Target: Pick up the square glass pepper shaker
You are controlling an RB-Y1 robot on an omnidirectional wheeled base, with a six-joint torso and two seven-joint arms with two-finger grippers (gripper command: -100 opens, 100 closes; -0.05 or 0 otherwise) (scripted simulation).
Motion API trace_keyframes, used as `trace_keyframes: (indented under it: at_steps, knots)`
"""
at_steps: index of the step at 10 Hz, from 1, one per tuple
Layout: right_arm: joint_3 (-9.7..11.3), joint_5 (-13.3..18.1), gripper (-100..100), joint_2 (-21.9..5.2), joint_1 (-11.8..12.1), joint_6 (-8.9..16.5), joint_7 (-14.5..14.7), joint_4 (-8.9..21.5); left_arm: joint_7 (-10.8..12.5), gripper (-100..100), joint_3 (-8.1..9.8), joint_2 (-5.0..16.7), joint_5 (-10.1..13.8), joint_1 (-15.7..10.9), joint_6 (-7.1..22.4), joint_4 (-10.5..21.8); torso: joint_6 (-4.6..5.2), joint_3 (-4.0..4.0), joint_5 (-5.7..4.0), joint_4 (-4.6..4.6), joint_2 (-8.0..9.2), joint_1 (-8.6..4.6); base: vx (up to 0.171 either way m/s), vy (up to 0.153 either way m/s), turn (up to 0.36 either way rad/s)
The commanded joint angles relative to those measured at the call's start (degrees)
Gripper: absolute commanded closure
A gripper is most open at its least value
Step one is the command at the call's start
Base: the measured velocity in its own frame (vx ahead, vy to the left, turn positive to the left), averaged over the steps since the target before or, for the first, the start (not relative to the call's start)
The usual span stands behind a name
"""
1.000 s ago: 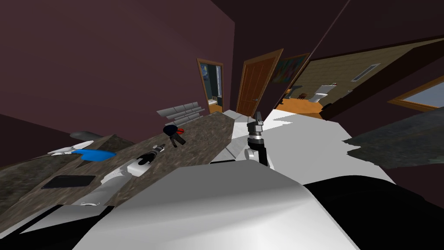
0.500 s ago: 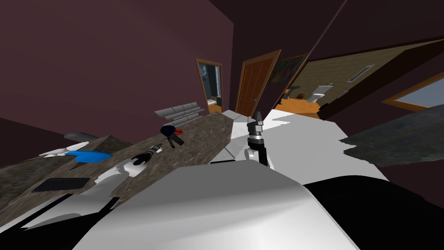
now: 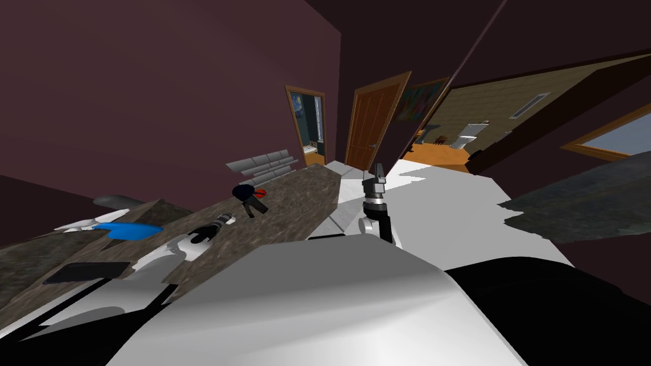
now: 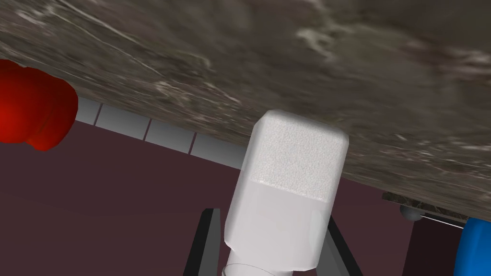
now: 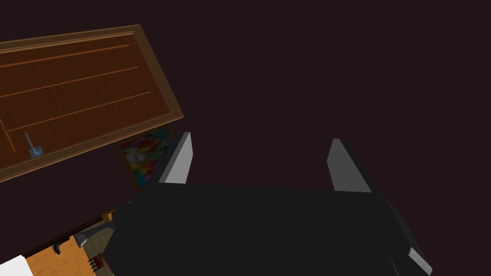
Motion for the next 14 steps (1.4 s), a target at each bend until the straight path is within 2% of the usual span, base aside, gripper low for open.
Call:
trace_keyframes:
  at_steps: [1, 3, 4, 5, 6, 7, 8, 9, 10, 11, 12, 14]
  knots:
    - [0.0, 0.0, 0, 0.0, 0.0, 0.0, 0.0, 0.0, 0.0, 100, 0.0, 0.0, 0.0, 0.0, 0.0, 0.0, 0.0, 0.0, 0.0, 0.0, 0.0, 0.0, 0.0, 0.0, 0.0]
    - [0.0, 0.0, 0, 0.0, 0.0, 0.0, 0.0, 0.0, -0.01, 100, 0.0, 0.01, 0.0, 0.01, 0.02, 0.01, 0.01, 0.01, 0.02, 0.01, 0.02, 0.06, 0.0, 0.0, 0.0]
    - [0.0, 0.0, 0, 0.0, 0.0, 0.0, 0.0, 0.0, -0.02, 0, 0.0, 0.01, 0.0, 0.01, 0.03, 0.01, 0.01, 0.02, 0.03, 0.01, 0.02, 0.06, 0.0, 0.0, 0.0]
    - [0.0, 0.0, 0, 0.0, 0.0, 0.0, 0.0, 0.0, -0.55, 100, 2.4, -0.83, -0.58, 2.88, 2.9, -2.85, 0.01, 0.02, 0.03, 0.01, 0.02, 0.06, -0.006, 0.048, 0.039]
    - [0.0, 0.0, 0, 0.0, 0.0, 0.0, 0.0, 0.0, -0.55, 100, 2.4, -0.83, -0.58, 3.71, 3.67, -3.49, -0.11, 0.03, 0.09, -0.02, 0.07, 0.26, -0.003, 0.069, 0.006]
    - [0.0, 0.0, 0, 0.0, 0.0, 0.0, 0.0, 0.0, -0.55, 100, 2.4, -0.83, -0.58, 3.71, 4.16, -5.73, -0.26, 0.01, 0.23, -0.09, 0.11, 0.48, -0.006, 0.039, 0.027]
    - [0.0, 0.0, 0, 0.0, 0.0, 0.0, 0.0, 0.0, -0.55, 100, 2.4, -0.83, -0.58, 3.71, 4.16, -6.43, -0.22, -0.03, 0.31, -0.13, 0.07, 0.52, -0.009, 0.01, 0.014]
    - [0.0, 0.0, 0, 0.0, 0.0, 0.0, 0.0, 0.0, -1.13, 100, 4.11, -1.89, -1.43, 6.22, 6.71, -8.17, -0.16, -0.06, 0.35, -0.15, 0.03, 0.45, 0.007, 0.048, 0.014]
    - [0.0, 0.0, 0, 0.0, 0.0, 0.0, 0.0, 0.0, -1.13, 100, 4.11, -1.89, -1.43, 6.32, 7.97, -10.91, -0.28, -0.12, 0.51, -0.26, 0.02, 0.59, 0.003, 0.059, 0.023]
    - [-0.01, 0.0, 0, -0.01, 0.0, 0.0, 0.0, 0.0, -1.13, 100, 4.11, -1.89, -1.43, 6.32, 7.97, -12.68, -0.3, -0.16, 0.63, -0.32, 0.0, 0.71, -0.006, 0.027, 0.019]
    - [0.0, 0.0, 0, 0.0, 0.0, 0.0, 0.0, 0.0, -1.7, 100, 5.83, -2.94, -2.29, 8.93, 11.08, -15.26, -0.22, -0.18, 0.69, -0.34, -0.02, 0.65, -0.006, 0.057, 0.024]
    - [-0.01, 0.0, 0, 0.0, 0.0, 0.0, 0.0, 0.0, -1.7, 100, 5.83, -2.94, -2.29, 8.93, 11.77, -18.75, -0.3, -0.27, 0.94, -0.5, -0.05, 0.81, 0.0, 0.038, 0.015]
